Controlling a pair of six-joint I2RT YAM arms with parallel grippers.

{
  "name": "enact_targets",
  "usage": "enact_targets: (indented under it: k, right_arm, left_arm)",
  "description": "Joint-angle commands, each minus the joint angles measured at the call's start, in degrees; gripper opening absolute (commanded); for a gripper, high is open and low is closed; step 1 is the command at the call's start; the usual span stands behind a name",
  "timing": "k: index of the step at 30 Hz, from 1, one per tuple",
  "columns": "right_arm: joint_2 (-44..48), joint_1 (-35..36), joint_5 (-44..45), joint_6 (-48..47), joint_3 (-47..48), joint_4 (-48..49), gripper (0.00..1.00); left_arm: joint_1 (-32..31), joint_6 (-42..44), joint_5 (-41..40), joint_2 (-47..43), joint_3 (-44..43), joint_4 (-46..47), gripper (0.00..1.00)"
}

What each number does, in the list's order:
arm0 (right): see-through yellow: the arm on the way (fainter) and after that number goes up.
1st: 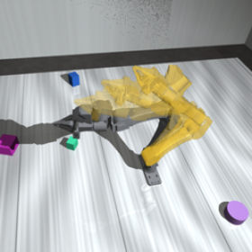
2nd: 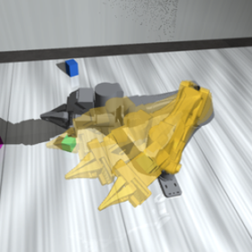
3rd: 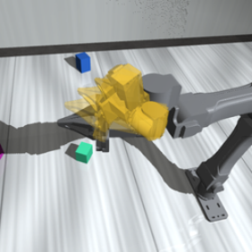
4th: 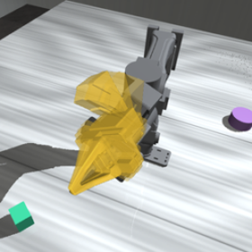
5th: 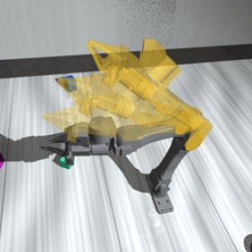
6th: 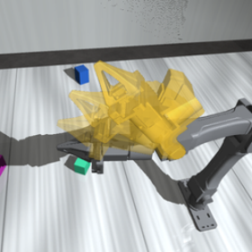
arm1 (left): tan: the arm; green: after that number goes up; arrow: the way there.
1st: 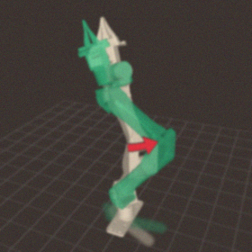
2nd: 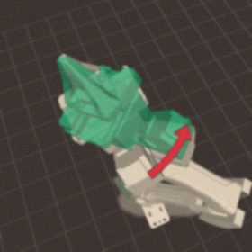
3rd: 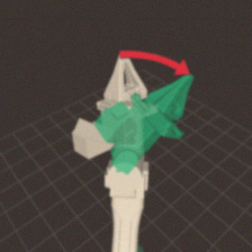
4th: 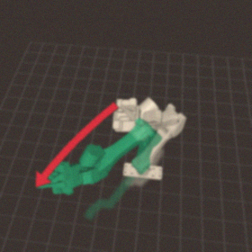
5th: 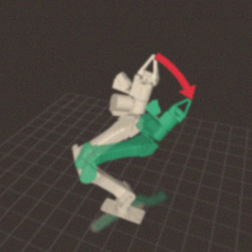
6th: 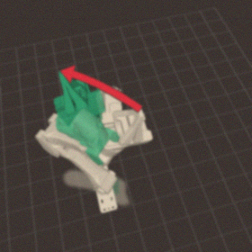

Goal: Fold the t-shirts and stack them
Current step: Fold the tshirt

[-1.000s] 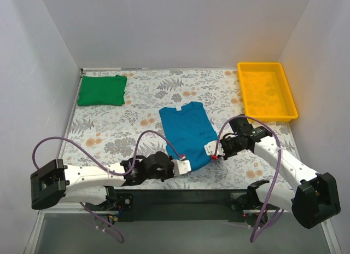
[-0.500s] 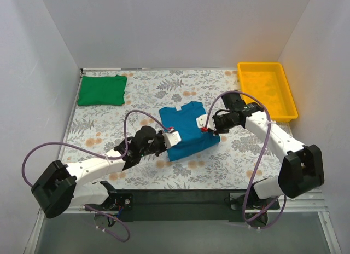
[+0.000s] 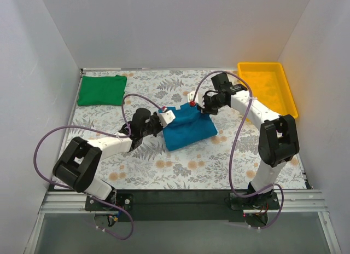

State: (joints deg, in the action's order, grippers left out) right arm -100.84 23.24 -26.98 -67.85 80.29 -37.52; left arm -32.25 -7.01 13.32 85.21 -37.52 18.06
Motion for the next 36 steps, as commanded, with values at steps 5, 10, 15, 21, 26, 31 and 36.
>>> enact_targets:
  k: [5, 10, 15, 21, 26, 31, 36]
  right_arm:
    - [-5.5, -0.39, 2.37, 9.31, 7.33, 7.19, 0.01]
    - [-8.23, -0.39, 4.13, 12.57, 8.65, 10.61, 0.01]
    - [-9.55, -0.39, 5.53, 15.11, 8.83, 13.08, 0.01]
    - [-11.31, -0.48, 5.01, 16.52, 9.18, 14.49, 0.01]
    - [-12.28, -0.48, 5.27, 18.02, 9.8, 15.19, 0.01]
    - [-12.72, -0.48, 6.59, 19.86, 9.8, 16.69, 0.01]
    - [-13.33, -0.48, 6.94, 22.06, 9.8, 18.18, 0.01]
  left_arm:
    - [3.51, 1.03, 0.13, 5.4, -3.7, 10.93, 0.0]
    - [4.83, -0.2, -1.1, 9.62, -5.89, 14.98, 0.0]
    - [5.35, 0.06, -2.51, 13.57, -8.1, 15.42, 0.0]
    - [5.79, 0.15, -5.76, 15.07, -8.54, 16.21, 0.0]
    - [5.79, 0.32, -6.11, 15.86, -9.15, 16.04, 0.0]
    - [5.88, 0.24, -7.34, 17.44, -10.82, 15.86, 0.0]
    - [5.88, -0.11, -8.75, 18.68, -11.88, 17.0, 0.0]
